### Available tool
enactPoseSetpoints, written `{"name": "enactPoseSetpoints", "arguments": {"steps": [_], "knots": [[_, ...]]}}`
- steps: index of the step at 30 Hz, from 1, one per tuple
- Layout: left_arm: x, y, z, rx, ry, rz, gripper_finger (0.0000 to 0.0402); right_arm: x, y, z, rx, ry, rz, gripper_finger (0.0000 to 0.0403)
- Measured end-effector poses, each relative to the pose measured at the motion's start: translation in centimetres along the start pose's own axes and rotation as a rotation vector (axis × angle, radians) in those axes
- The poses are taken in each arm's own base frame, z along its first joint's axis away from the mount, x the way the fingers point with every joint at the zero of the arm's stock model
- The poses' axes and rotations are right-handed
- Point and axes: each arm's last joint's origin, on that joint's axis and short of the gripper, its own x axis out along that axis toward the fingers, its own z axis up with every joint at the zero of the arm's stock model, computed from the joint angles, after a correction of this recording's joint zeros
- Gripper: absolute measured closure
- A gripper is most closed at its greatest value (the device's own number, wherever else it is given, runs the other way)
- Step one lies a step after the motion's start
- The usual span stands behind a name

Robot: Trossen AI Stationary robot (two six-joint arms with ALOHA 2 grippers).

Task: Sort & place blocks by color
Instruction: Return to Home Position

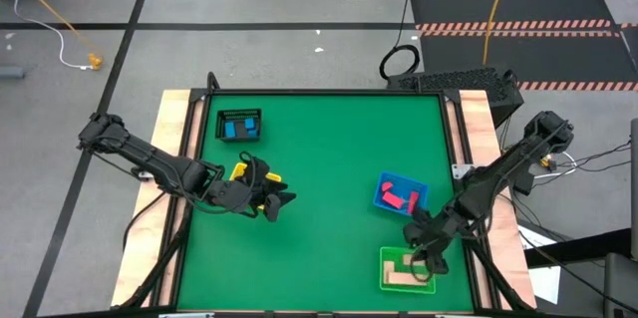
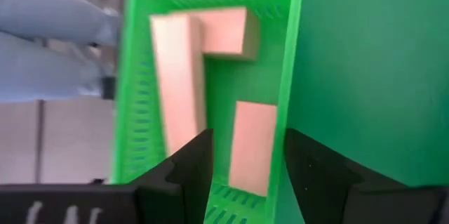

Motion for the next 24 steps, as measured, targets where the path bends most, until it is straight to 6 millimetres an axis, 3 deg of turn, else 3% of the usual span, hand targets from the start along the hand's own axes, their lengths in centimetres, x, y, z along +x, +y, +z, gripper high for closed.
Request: {"name": "enactPoseSetpoints", "arguments": {"steps": [6, 10, 17, 24], "knots": [[0.0, 0.1, 0.3, -0.007, -0.011, -0.001, 0.0167, -3.6, -0.1, 0.3, -0.013, -0.139, 0.095, 0.0243], [-0.8, 0.4, 1.4, 0.047, -0.042, -0.012, 0.0167, -5.7, -0.8, 0.7, -0.027, -0.296, 0.058, 0.0243], [-2.6, 1.4, 3.8, 0.174, -0.135, 0.009, 0.0167, -8.6, -2.8, 1.0, -0.066, -0.585, -0.215, 0.0243], [-5.7, 4.5, 5.9, 0.205, -0.164, 0.142, 0.0167, -10.9, -5.1, 0.7, -0.033, -0.719, -0.459, 0.0243]]}}
